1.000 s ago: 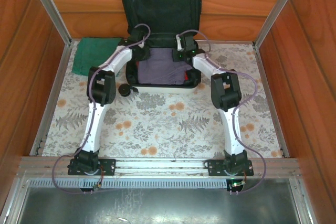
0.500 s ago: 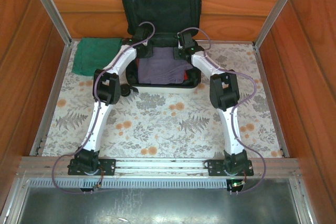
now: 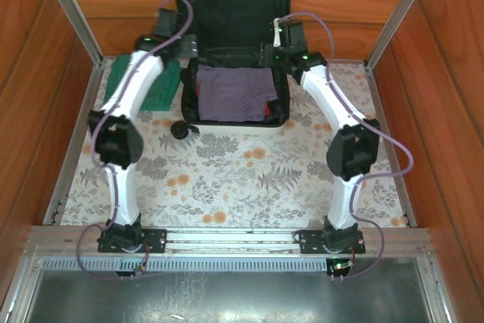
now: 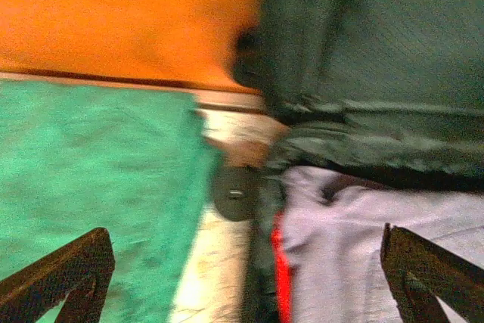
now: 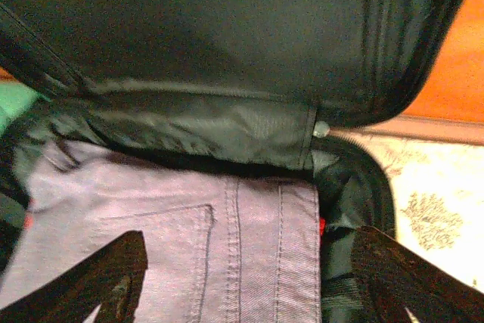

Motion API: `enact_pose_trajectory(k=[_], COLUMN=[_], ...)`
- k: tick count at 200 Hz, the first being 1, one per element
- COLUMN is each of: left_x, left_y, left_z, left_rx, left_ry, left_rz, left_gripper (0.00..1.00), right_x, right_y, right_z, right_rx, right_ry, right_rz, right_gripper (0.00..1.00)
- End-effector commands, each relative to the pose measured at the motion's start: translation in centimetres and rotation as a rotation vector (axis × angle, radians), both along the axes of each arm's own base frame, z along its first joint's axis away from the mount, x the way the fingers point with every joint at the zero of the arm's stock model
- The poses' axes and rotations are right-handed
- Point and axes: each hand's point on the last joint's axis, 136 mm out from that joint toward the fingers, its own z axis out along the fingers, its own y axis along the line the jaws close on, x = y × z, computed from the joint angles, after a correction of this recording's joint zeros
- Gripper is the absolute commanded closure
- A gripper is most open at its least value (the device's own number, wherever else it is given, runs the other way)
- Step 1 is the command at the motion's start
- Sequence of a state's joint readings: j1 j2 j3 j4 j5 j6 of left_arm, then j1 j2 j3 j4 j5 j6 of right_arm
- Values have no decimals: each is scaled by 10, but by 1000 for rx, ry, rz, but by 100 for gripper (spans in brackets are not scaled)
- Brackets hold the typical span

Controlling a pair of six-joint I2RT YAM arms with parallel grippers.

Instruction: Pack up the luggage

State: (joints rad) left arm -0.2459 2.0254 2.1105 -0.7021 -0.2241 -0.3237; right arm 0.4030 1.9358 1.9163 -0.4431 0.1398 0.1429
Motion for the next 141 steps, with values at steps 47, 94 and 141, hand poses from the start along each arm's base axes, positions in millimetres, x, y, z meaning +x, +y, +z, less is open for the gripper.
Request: enact_pose_trajectory(k=[47, 94, 141], left_x=[-98, -89, -95], left_y=[194, 171, 164], left_z=[-131, -187, -222], left_rx=[-291, -550, -720], left_ry=[275, 324, 272], left_rz=[699, 750, 892], left_gripper=[5, 9, 9], right_x=[-75, -105, -124], right_y=[-27, -47, -59], right_z=[-12, -44, -56], right_rx=[47, -7, -60], right_ry=[47, 81, 94], right_rz=[7, -14, -11], right_gripper=[21, 22, 22])
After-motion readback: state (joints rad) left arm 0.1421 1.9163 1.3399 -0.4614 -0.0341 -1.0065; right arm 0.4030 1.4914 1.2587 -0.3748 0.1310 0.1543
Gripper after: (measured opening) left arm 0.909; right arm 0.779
